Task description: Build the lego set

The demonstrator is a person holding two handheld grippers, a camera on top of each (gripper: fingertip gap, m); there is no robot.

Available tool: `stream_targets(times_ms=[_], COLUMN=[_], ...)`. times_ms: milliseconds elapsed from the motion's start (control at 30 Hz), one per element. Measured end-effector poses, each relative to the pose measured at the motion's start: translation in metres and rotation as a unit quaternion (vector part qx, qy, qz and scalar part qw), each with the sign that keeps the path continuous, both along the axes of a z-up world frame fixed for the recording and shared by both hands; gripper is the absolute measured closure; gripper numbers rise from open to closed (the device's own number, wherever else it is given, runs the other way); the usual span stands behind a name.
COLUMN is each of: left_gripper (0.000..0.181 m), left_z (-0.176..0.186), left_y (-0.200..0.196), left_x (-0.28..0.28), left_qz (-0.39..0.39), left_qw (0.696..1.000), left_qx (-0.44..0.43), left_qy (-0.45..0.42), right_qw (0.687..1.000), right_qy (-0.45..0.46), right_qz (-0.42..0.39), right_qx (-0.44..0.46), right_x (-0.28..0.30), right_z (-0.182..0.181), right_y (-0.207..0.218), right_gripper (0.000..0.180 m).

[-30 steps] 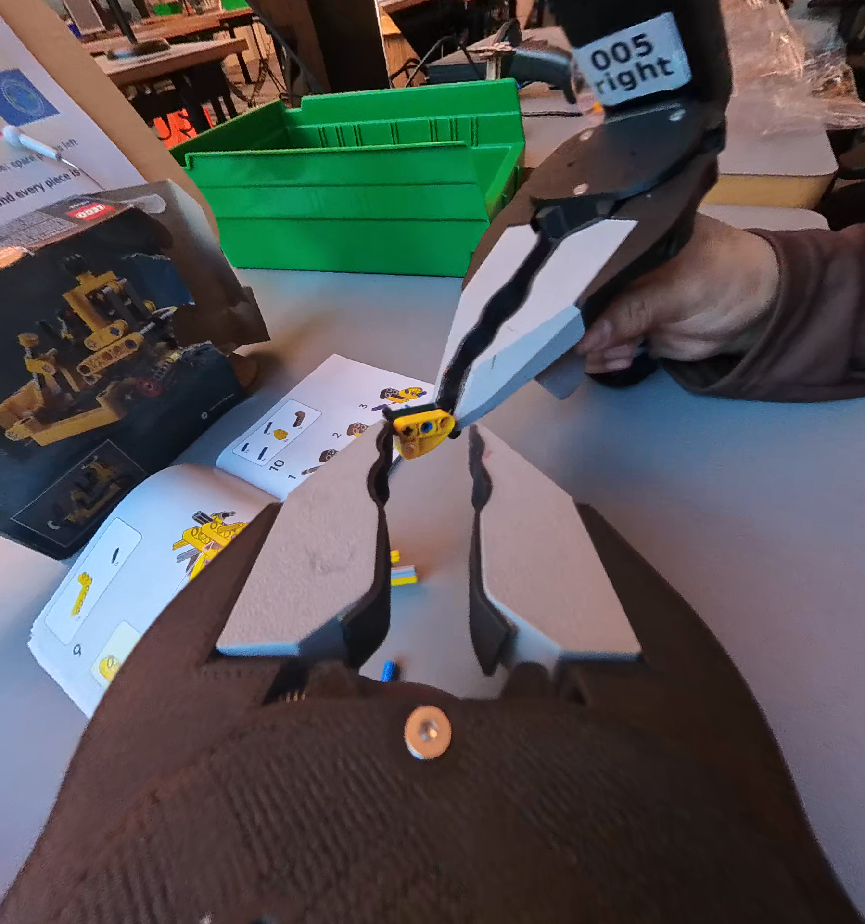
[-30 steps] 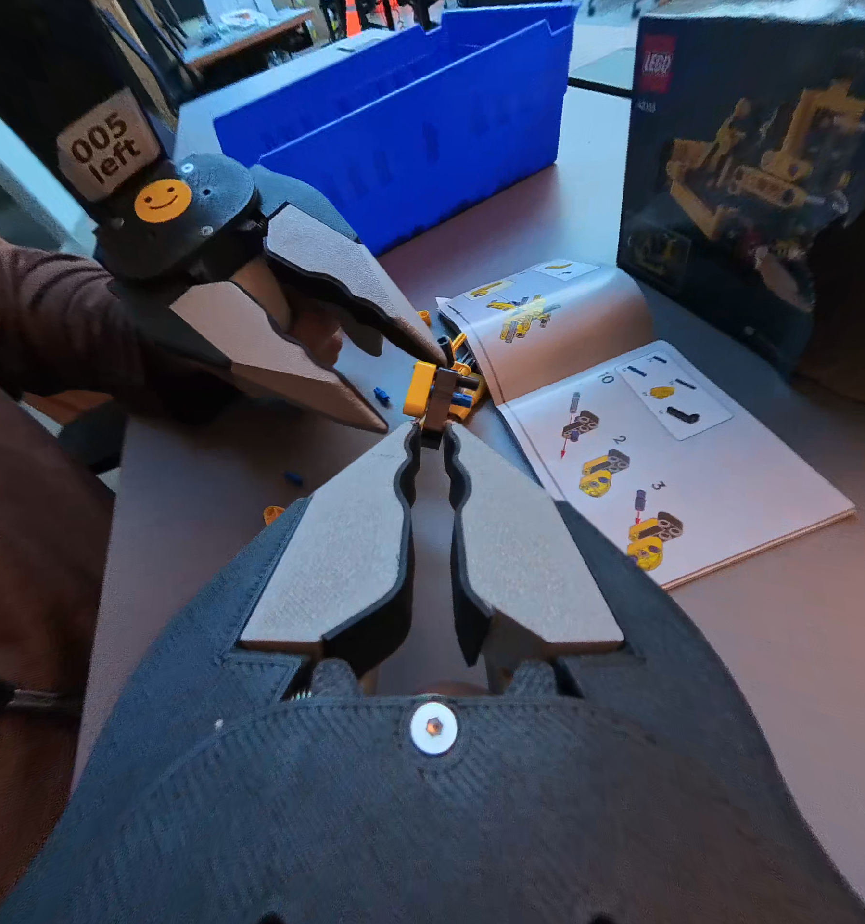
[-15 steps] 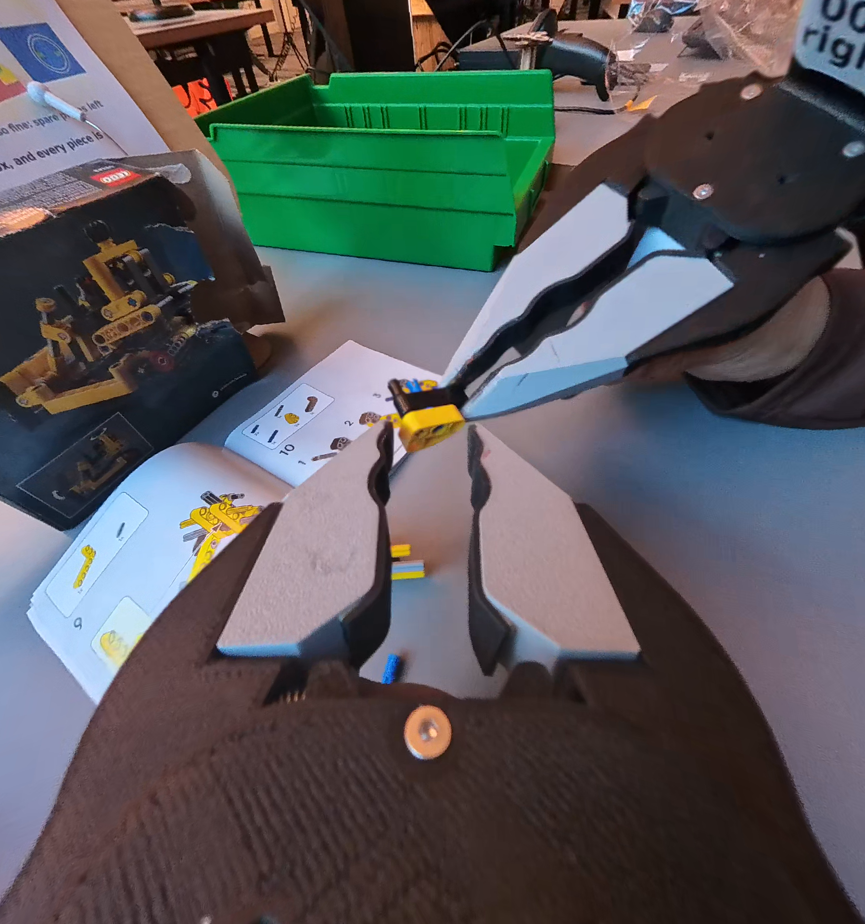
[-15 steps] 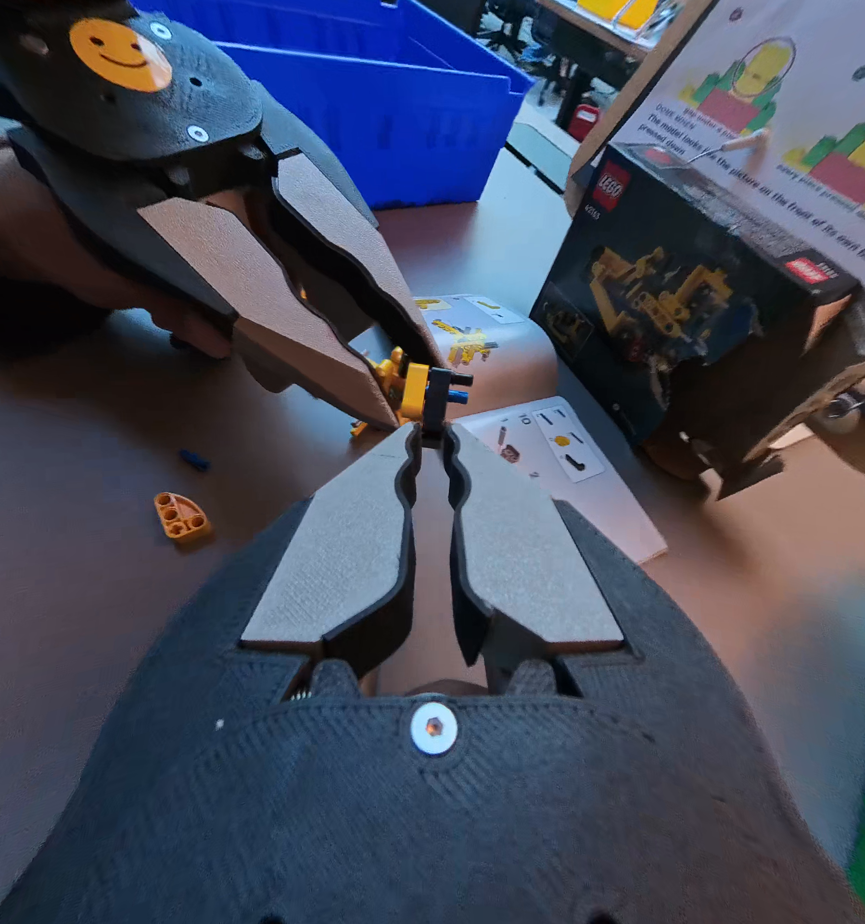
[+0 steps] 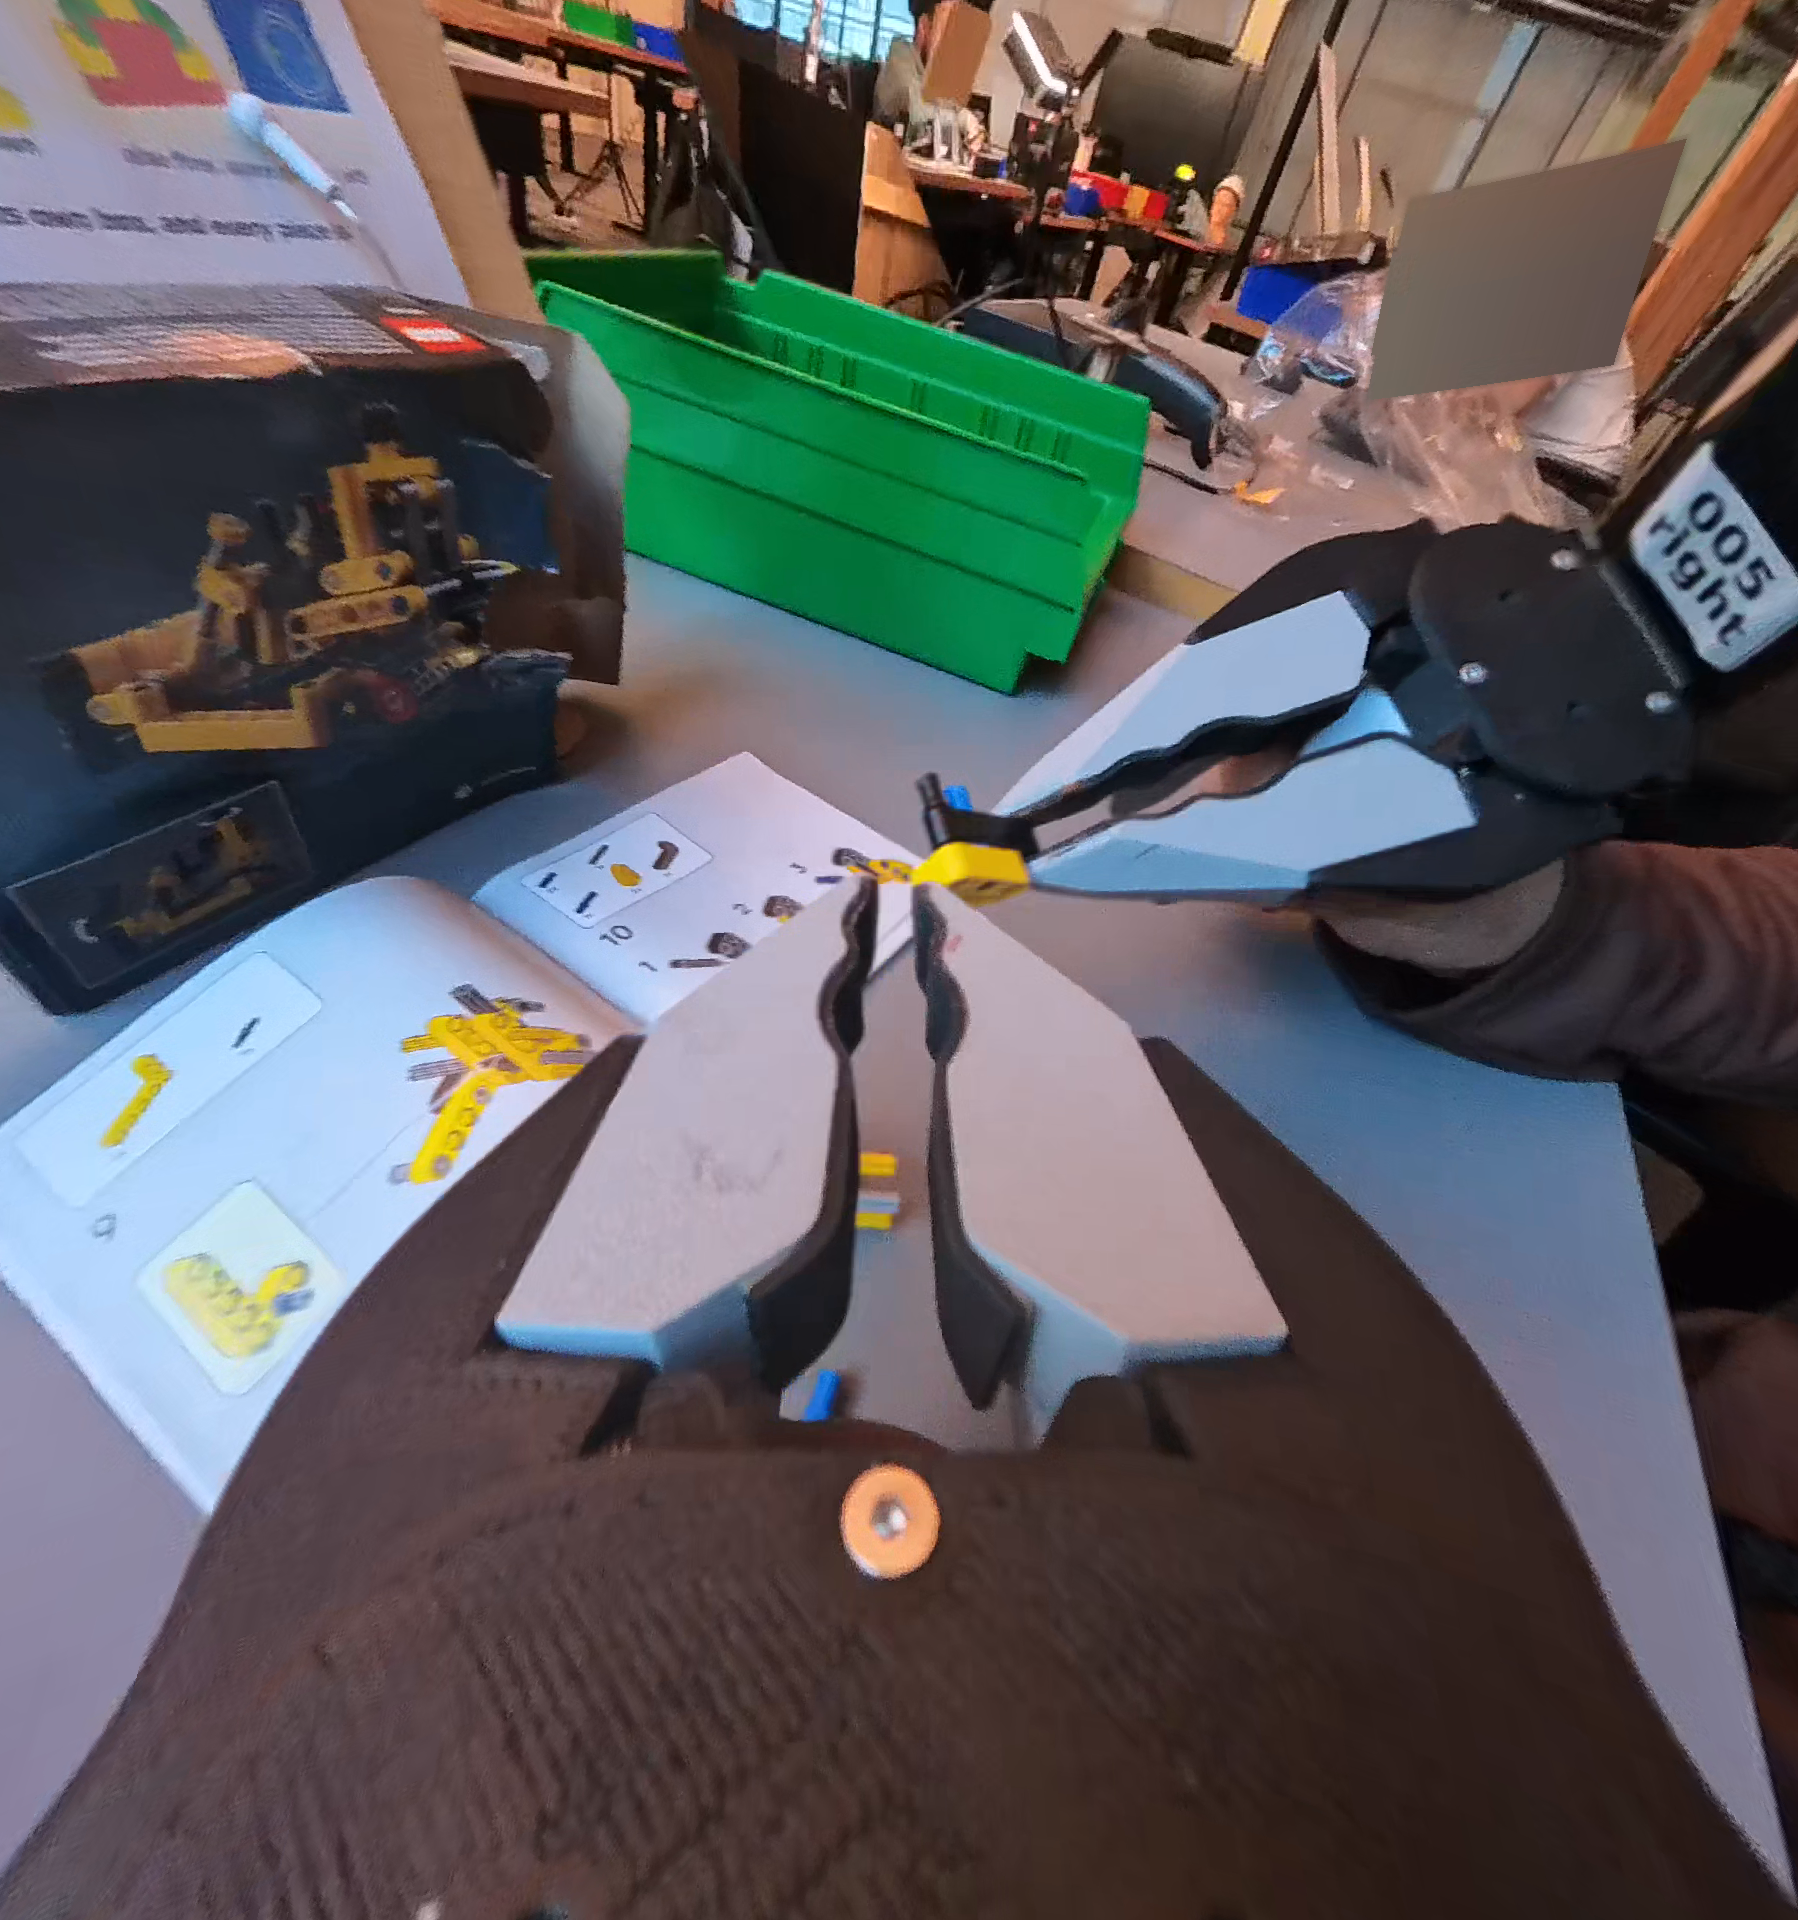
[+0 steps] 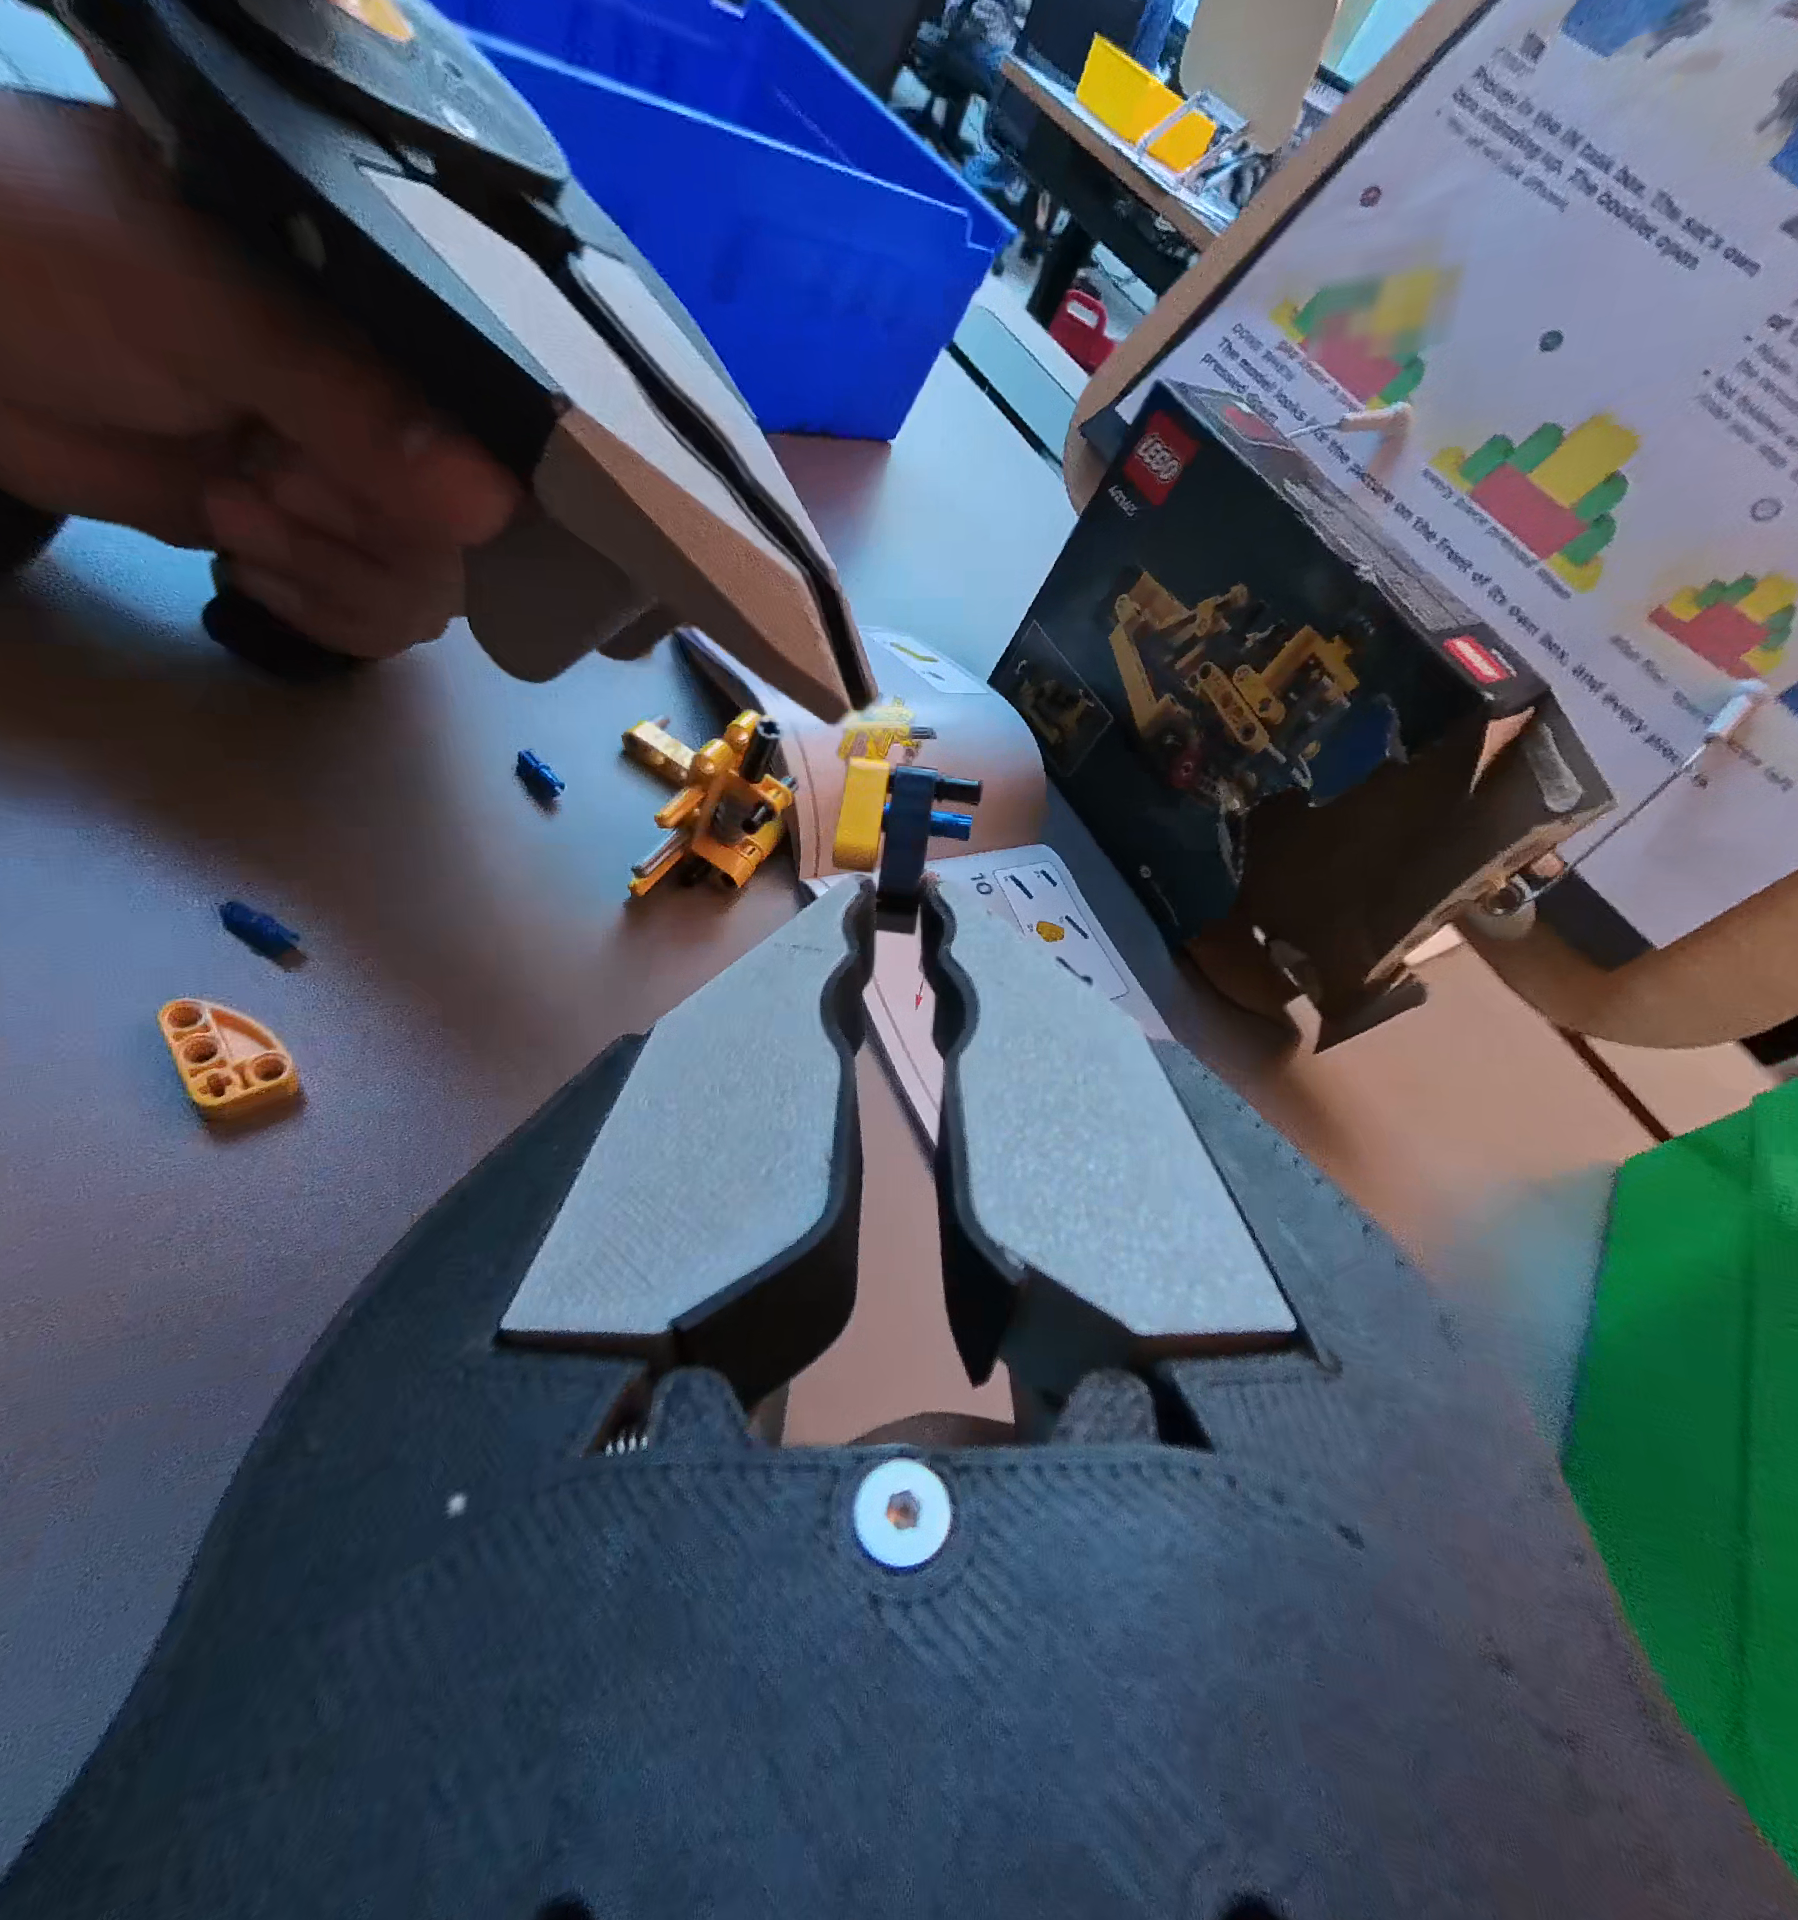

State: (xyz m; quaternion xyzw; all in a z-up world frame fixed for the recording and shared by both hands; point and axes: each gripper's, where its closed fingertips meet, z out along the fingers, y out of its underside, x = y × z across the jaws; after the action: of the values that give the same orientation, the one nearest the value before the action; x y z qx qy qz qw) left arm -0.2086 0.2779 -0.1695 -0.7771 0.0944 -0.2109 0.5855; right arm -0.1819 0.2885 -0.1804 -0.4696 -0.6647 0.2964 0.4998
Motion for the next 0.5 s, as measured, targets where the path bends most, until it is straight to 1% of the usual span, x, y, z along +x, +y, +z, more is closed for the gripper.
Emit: stream_targets(times_ms=[67, 200, 367, 500], left_gripper=[0.172, 0.171, 0.17, 0.169], left_z=[0.002, 0.0, -0.007, -0.006], left_y=[0.001, 0.0, -0.004, -0.005], left_x=[-0.009, -0.009, 0.001, 0.004], left_qz=[0.012, 0.004, -0.015, -0.022], left_qw=[1.0, 1.0, 0.999, 0.999], left_qx=[0.0, -0.008, -0.018, -0.018], left_qy=[-0.002, 0.004, 0.045, 0.039], right_qw=[1.0, 0.999, 0.999, 0.999], right_qy=[0.001, 0.004, 0.007, 0.015], right_qz=[-0.005, 0.002, 0.005, 0.011], right_qx=[-0.026, -0.052, -0.051, -0.04], right_x=[0.001, 0.002, 0.002, 0.003], right_z=[0.0, -0.001, 0.0, 0.003], right_y=[0.006, 0.008, 0.009, 0.008], right_gripper=[0.174, 0.175, 0.175, 0.175])
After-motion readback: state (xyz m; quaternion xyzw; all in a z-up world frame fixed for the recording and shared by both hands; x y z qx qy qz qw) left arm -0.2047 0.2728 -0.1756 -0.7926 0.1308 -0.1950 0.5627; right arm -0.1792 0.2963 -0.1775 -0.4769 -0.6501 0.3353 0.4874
